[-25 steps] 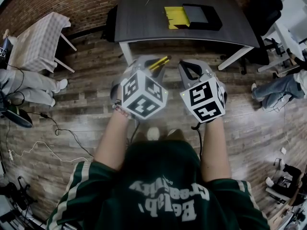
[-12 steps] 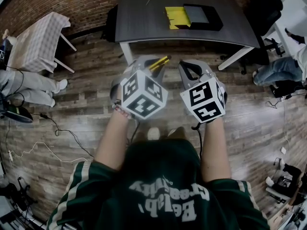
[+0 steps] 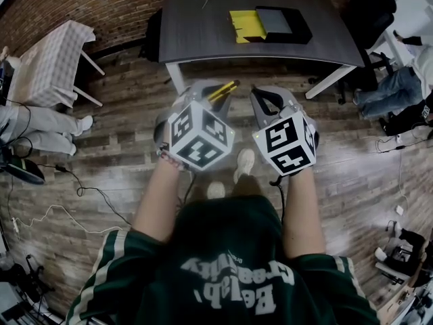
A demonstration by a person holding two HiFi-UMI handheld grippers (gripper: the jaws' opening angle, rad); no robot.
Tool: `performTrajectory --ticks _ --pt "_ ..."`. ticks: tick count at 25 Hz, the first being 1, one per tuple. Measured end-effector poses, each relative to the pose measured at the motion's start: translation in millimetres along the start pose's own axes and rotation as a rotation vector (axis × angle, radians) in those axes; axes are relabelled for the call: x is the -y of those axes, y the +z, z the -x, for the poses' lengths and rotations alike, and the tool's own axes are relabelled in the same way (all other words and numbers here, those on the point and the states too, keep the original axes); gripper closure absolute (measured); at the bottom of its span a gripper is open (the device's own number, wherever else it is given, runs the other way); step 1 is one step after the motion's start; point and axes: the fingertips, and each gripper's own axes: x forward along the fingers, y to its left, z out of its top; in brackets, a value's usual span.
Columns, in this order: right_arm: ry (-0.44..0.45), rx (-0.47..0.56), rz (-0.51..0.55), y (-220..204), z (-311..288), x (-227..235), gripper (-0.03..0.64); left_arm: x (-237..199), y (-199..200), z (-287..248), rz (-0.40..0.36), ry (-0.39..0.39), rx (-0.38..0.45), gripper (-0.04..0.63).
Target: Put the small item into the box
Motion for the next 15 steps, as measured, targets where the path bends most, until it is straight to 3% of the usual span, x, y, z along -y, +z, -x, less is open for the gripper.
performTrajectory --ticks 15 --pt "0.009 0.02 0.023 -1 -34 47 0.612 -32 16 -43 -0.007 0.019 -0.008 0.525"
